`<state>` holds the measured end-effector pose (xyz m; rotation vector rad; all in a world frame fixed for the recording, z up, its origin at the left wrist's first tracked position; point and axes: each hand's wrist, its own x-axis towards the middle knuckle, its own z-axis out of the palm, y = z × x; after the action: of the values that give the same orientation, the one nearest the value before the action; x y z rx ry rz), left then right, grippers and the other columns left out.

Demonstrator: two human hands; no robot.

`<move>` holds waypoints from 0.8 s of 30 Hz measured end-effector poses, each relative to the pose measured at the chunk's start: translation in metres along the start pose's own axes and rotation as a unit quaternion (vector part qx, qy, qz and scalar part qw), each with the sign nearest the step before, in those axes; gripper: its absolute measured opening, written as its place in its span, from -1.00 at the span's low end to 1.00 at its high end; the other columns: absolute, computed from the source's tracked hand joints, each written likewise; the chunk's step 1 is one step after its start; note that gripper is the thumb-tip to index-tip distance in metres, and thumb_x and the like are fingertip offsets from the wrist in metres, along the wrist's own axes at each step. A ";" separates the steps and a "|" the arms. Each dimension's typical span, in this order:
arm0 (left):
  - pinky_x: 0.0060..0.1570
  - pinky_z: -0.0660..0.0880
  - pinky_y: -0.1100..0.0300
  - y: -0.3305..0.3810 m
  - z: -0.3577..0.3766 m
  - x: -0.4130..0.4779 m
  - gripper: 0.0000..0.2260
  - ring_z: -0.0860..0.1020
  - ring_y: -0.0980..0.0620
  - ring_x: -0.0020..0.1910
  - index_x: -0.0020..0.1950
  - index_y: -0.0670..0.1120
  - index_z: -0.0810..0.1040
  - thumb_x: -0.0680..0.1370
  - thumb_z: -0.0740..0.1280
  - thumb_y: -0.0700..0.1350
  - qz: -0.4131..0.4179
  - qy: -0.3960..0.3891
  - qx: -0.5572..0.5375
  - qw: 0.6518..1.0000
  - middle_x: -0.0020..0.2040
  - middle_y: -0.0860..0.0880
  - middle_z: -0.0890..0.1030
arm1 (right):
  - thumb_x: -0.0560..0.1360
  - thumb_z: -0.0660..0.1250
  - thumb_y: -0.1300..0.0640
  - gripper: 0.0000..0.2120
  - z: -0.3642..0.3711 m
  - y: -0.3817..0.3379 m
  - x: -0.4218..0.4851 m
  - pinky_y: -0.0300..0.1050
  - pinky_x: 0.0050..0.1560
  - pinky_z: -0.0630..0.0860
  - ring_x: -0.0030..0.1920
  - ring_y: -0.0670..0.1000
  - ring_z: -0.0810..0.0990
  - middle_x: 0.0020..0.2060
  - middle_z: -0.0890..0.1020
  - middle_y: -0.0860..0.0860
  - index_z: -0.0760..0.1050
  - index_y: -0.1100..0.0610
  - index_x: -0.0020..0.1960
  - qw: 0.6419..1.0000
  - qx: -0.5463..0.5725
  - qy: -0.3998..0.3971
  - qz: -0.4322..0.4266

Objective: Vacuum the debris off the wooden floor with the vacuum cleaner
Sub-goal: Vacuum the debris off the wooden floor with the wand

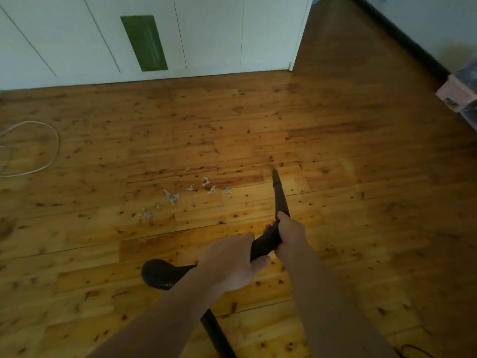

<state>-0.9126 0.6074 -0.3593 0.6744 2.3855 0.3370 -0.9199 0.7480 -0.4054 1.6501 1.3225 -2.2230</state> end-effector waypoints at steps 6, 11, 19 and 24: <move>-0.47 0.26 0.26 -0.005 -0.017 0.024 -0.64 0.41 0.14 -0.41 0.14 0.02 0.39 0.59 0.16 0.29 0.008 0.004 0.005 1.000 -0.28 0.10 0.46 | 0.65 0.21 0.14 -0.76 0.017 -0.022 0.018 -0.06 -0.37 0.50 -0.31 0.06 0.47 -0.12 0.48 0.14 0.38 0.19 0.28 0.999 -0.031 0.022 0.000; -0.41 0.36 0.23 -0.017 -0.039 0.047 -0.59 0.45 0.09 -0.37 0.17 -0.02 0.41 0.58 0.15 0.30 0.010 -0.026 -0.012 1.000 -0.23 0.06 0.49 | 0.65 0.19 0.16 -0.80 0.041 -0.038 0.031 -0.05 -0.37 0.50 -0.32 0.05 0.44 -0.19 0.46 0.11 0.39 0.18 0.24 0.998 -0.051 0.023 -0.015; -0.41 0.36 0.22 -0.047 -0.081 0.086 -0.60 0.43 0.07 -0.37 0.16 -0.02 0.40 0.61 0.10 0.28 0.032 -0.070 -0.056 0.995 -0.23 0.03 0.50 | 0.64 0.21 0.16 -0.90 0.093 -0.062 0.049 -0.07 -0.40 0.50 -0.34 0.06 0.44 -0.21 0.47 0.12 0.45 0.20 0.03 0.995 -0.085 0.045 -0.028; -0.45 0.36 0.24 -0.068 -0.100 0.101 -0.64 0.42 0.10 -0.40 0.20 -0.02 0.38 0.62 0.12 0.24 0.035 -0.078 -0.098 0.992 -0.25 0.05 0.47 | 0.64 0.21 0.17 -0.92 0.123 -0.076 0.052 -0.10 -0.43 0.50 -0.33 0.06 0.46 -0.18 0.49 0.12 0.45 0.16 0.01 0.992 -0.117 0.036 -0.040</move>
<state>-1.0694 0.5985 -0.3597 0.6674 2.1513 0.5216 -1.0727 0.7348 -0.3969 1.6329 1.6248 -1.9724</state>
